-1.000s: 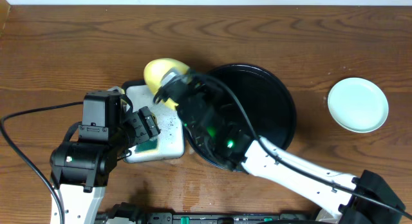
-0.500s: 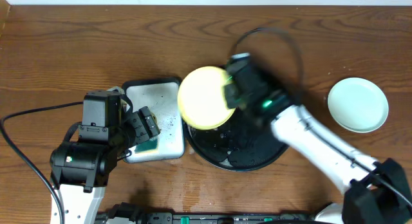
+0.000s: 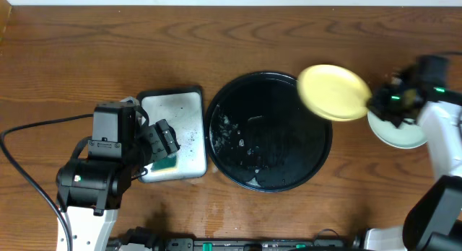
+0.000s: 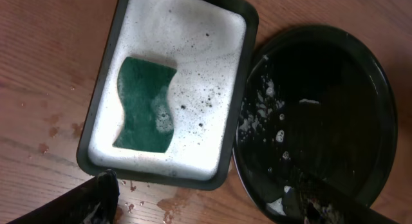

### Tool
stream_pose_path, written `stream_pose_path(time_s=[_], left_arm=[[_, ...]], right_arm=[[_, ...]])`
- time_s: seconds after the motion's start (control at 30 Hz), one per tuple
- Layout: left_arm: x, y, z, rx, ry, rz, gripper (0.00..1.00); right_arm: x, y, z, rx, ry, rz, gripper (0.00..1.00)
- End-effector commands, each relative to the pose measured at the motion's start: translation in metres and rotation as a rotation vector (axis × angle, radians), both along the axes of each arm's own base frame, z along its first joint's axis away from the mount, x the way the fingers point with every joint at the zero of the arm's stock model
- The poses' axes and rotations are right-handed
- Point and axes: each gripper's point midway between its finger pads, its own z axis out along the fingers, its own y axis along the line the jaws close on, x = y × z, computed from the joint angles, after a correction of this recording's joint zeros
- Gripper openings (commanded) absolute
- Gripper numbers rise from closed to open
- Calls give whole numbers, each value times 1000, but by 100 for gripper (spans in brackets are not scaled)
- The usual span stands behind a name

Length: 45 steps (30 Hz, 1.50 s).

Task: Clean dirty plates on tray and stack at the side
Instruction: 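Carry the yellow plate right and stack it on the green plates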

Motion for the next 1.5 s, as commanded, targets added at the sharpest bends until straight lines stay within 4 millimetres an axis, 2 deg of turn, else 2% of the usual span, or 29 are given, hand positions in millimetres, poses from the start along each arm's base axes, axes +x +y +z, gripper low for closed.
stream_pose_path(time_s=[0.0,0.07,0.2,0.37,0.43,0.5,0.57,0.6,0.67,0.7,0.77,0.9,0.97,1.07,1.23,1.27,1.3,1.33,1.47], left_arm=[[1,1,6,7,-18,-7,88],[1,1,6,7,-18,-7,88],[1,1,6,7,-18,-7,88],[1,1,6,7,-18,-7,88],[1,1,6,7,-18,-7,88],[1,1,6,7,-18,-7,88],[1,1,6,7,-18,-7,88],[1,1,6,7,-18,-7,88],[1,1,6,7,-18,-7,88],[1,1,6,7,-18,-7,88],[1,1,6,7,-18,-7,88],[1,1,6,7,-18,-7,88],[1,1,6,7,-18,-7,88],[1,1,6,7,-18,-7,88],[1,1,6,7,-18,-7,88],[1,1,6,7,-18,-7,88],[1,1,6,7,-18,-7,88],[1,1,6,7,-18,-7,88],[1,1,6,7,-18,-7,88]], right_arm=[[-14,-56,0,-99,28,-144,1],[-23,-81,-2,-136,40,-205,1],[-43,-117,-6,-203,76,-277,1],[-73,-164,-15,-371,160,-421,1],[-84,-172,-20,-384,185,-465,1],[-86,-170,-25,-355,180,-465,1],[-79,-160,-28,-307,149,-406,1],[-72,-153,-27,-278,122,-366,5],[-54,-133,-21,-189,28,-249,26],[-39,-116,-9,-103,-67,-182,32],[-25,-95,14,-9,-188,-123,40],[-16,-57,78,44,-394,-5,47],[-23,-38,108,19,-459,39,49],[-42,3,148,-9,-545,136,52],[-84,73,189,-69,-665,366,58],[-93,85,195,-68,-683,399,61],[-99,92,198,-65,-694,417,77],[-108,101,203,-59,-709,440,99],[-139,124,212,-39,-739,495,99]])
